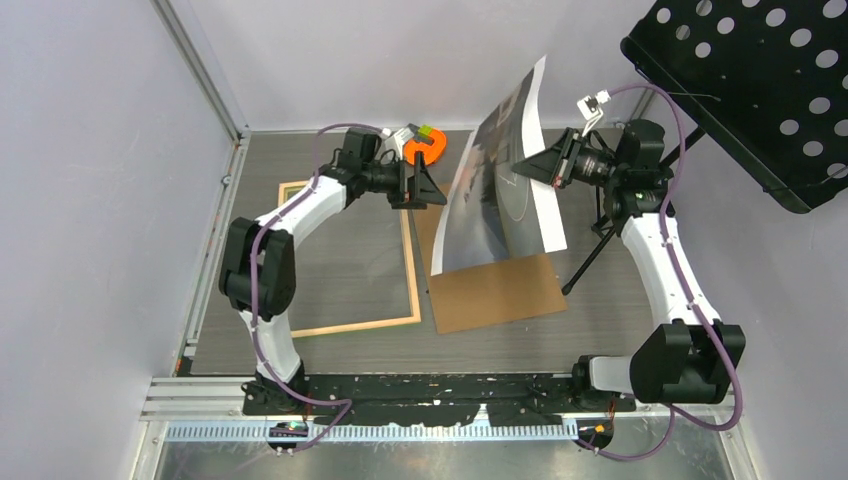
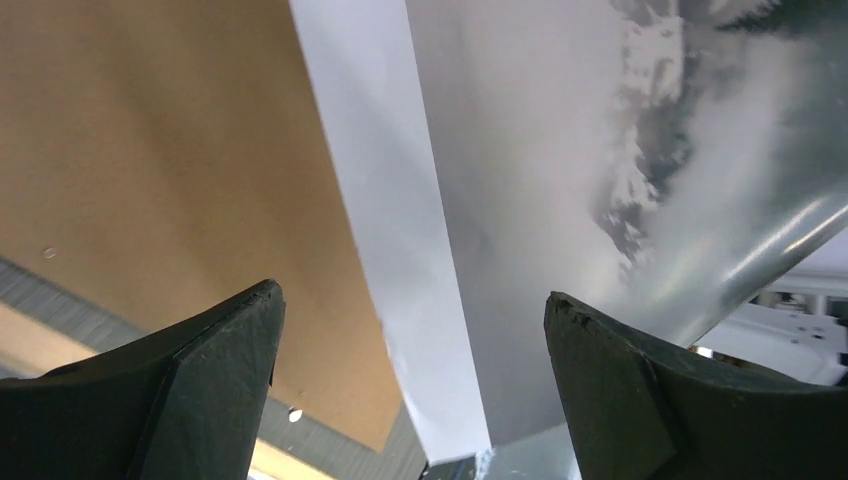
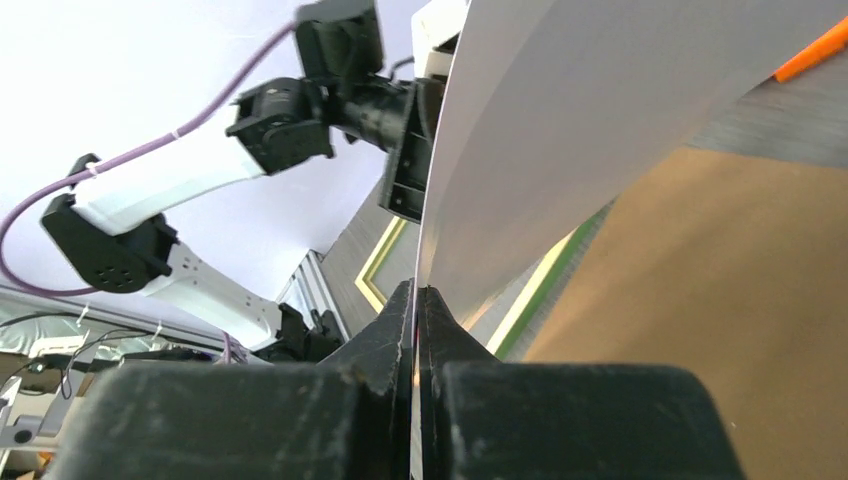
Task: Put the photo into the frame
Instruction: Pick up the photo at the center of the board, then turn over the photo from the photo frame.
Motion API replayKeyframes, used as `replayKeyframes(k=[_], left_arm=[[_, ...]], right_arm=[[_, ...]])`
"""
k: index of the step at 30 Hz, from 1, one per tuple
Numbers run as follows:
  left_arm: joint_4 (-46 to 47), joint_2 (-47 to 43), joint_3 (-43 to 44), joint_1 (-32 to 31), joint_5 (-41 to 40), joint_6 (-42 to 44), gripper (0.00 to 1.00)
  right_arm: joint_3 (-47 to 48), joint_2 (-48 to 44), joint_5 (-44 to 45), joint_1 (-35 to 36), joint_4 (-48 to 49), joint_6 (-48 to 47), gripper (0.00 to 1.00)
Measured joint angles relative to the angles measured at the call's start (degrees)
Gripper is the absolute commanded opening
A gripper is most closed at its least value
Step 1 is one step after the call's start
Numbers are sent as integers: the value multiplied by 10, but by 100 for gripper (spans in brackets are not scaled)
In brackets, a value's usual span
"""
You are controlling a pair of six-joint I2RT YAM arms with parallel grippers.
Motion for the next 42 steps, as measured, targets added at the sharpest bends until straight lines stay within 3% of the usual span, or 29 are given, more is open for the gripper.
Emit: replayKeyframes(k=[10,23,30,35,42], left_arm=[[218,18,-74,0,83,-165,100],[592,103,-100,0,148,-454,100],[676,110,-99,0,160,-523,94],[692,110,-99,0,162,-538,82],[687,102,-105,1,164,-533,82]], right_arm=[[3,-12,-19,20,87,73,6],[-35,-38,-36,20,138,109,6],[-45,-47,-35,20,120,87,6],[-47,-52,-33,20,101,63,6],[-49,-53,-16,20,57,19,6]])
